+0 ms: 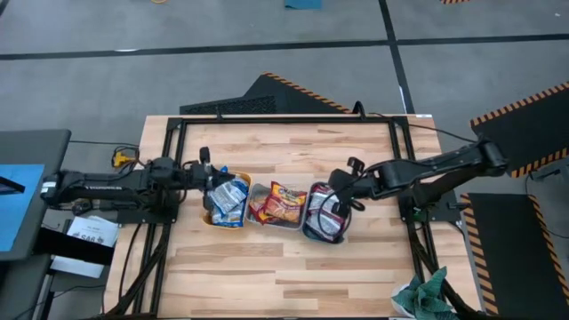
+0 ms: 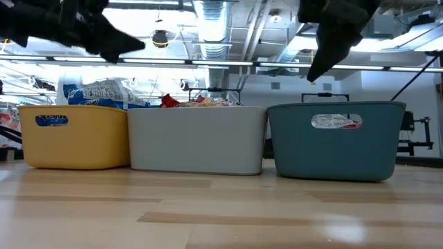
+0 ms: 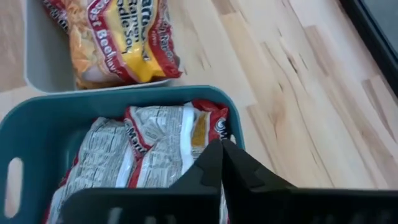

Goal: Sort Maruchan noodles
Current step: Return to Home Position

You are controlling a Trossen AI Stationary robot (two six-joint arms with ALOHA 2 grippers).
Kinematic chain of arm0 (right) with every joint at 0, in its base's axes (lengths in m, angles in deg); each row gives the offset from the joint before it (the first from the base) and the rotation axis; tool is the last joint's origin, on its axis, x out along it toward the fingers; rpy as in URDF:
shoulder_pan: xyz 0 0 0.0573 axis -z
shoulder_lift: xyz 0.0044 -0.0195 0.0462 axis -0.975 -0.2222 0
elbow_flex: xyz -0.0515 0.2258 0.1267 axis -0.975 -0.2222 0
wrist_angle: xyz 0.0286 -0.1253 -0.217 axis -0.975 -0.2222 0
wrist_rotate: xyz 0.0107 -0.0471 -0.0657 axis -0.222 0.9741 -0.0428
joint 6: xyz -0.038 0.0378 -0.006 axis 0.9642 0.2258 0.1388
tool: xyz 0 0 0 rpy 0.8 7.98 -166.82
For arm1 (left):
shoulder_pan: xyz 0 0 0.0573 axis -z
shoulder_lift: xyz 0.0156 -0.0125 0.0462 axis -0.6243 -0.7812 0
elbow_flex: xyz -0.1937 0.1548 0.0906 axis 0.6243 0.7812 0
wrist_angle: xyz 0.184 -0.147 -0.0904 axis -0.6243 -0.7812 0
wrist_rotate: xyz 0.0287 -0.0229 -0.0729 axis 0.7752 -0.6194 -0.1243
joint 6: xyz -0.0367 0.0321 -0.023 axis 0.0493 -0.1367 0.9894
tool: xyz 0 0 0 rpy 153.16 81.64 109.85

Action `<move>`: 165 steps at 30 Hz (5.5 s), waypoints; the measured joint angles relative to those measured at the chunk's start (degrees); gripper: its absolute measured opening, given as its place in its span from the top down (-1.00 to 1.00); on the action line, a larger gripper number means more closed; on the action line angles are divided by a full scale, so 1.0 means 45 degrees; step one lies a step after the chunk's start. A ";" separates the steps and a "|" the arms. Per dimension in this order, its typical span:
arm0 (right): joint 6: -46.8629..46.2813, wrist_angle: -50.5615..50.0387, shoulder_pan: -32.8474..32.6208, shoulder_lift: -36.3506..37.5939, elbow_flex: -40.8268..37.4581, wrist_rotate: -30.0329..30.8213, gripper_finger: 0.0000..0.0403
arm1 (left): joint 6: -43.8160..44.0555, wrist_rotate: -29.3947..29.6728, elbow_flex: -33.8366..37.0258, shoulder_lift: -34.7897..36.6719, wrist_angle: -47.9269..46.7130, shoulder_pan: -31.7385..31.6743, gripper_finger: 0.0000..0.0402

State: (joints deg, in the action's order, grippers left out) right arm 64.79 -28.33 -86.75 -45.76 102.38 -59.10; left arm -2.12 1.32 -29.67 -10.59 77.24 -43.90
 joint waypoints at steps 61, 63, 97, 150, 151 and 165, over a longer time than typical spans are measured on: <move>0.1968 0.9401 0.0486 1.1824 -1.0951 -0.2198 0.93 | 0.0731 -0.1531 0.3225 0.6756 -0.1984 0.1013 1.00; 0.1989 0.9417 0.0674 1.2531 -1.1304 -0.2479 0.93 | 0.0721 -0.1531 0.3225 0.6756 -0.2011 0.1013 1.00; 0.4658 1.0111 0.0652 1.4705 -1.2797 -0.2735 0.85 | 0.0371 -0.1108 0.3230 0.6722 -0.2945 0.1008 1.00; 0.4658 1.0082 0.0652 1.4704 -1.2821 -0.2749 0.85 | 0.0740 -0.1118 0.3230 0.6722 -0.2950 0.1008 1.00; 0.4658 1.0077 0.0654 1.4704 -1.2821 -0.2749 0.85 | 0.0740 -0.1118 0.3230 0.6722 -0.2950 0.1008 1.00; 0.4658 1.0077 0.0652 1.4705 -1.2821 -0.2754 0.85 | 0.0740 -0.1123 0.3230 0.6722 -0.2950 0.1008 1.00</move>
State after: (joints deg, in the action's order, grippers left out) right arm 85.75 17.02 -83.82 20.41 44.69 -71.49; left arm 1.21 -3.74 -15.13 19.66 63.97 -39.36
